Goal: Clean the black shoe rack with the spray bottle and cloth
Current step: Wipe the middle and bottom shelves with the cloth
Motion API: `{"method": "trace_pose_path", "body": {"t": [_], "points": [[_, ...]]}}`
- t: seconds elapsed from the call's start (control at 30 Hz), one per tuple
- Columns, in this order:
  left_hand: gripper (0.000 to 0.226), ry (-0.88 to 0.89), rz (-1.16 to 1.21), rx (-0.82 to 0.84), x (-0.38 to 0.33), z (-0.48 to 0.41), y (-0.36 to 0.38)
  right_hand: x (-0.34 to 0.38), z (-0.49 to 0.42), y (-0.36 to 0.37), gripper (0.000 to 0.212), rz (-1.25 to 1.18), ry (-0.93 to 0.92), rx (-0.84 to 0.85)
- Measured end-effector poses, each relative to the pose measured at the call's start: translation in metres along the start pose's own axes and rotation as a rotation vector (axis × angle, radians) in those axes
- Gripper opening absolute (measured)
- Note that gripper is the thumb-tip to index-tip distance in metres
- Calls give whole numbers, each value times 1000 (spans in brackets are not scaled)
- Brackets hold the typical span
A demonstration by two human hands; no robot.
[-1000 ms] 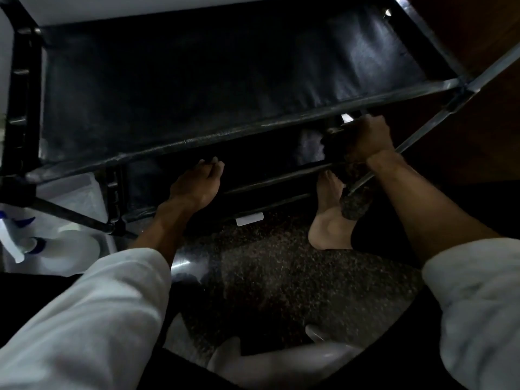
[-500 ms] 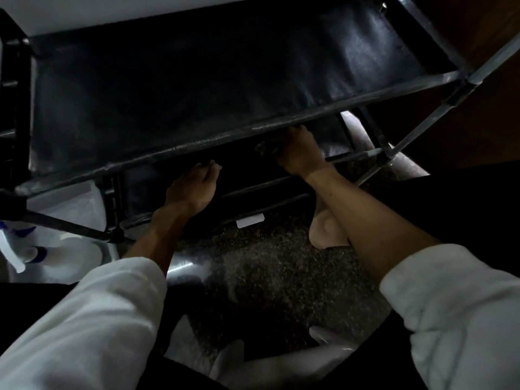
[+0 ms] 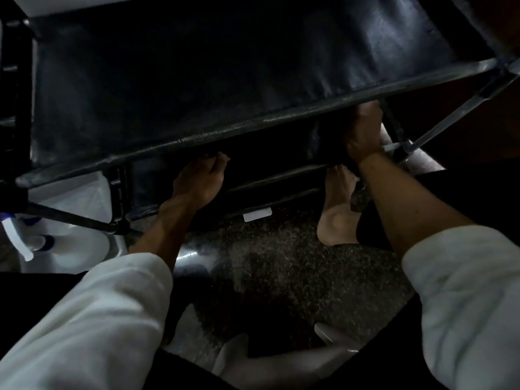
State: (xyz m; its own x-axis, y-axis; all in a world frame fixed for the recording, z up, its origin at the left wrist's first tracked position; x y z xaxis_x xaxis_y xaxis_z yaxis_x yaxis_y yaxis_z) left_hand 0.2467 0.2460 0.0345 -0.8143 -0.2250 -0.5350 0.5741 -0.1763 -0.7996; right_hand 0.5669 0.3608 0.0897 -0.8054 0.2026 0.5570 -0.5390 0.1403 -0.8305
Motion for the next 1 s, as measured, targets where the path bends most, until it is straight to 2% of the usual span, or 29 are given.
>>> {"method": "trace_pose_path", "body": {"t": [0.07, 0.13, 0.23, 0.37, 0.47, 0.53, 0.6, 0.73, 0.87, 1.0], "points": [[45, 5, 1, 10, 1, 0, 1, -2, 0, 0, 23, 69, 44, -57], [45, 6, 4, 20, 0, 0, 2, 11, 11, 3, 26, 108, 12, -82], [45, 6, -6, 30, -1, 1, 3, 37, 30, 13, 21, 138, -113, -96], [45, 6, -25, 52, -4, 4, 3, 87, 70, 59, 36, 194, -261, 131], [50, -22, 7, 84, 0, 2, 5, 110, 90, 96, 33, 201, -329, 379], [52, -32, 31, 76, 2, 0, 4, 106, 89, 98, 36, 235, -351, 423], [51, -31, 33, 74, 2, 0, 4, 91, 80, 84, 37, 235, -330, 378], [48, -39, 29, 84, 4, -2, 7, 45, 41, 32, 35, 180, -175, 144], [47, -3, -15, 103, 3, -3, 9, 6, 13, -7, 29, 168, -102, 31], [46, -11, 26, 92, 9, -5, 14, 12, 16, -13, 30, 213, -106, -30]]}}
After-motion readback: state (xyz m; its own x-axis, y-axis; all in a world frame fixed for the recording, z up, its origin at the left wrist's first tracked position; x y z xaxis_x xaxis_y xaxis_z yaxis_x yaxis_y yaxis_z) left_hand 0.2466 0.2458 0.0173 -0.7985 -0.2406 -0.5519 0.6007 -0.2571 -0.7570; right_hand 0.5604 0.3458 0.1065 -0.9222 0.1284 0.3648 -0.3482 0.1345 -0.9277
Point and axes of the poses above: each hand's wrist, its own z-axis away from the middle knuckle, its own y-axis out of the palm, x = y × z, the point moved 9 cm from there along -z, towards the middle knuckle, and after that the axes turned 5 degrees about y, right-handed, at the moved point
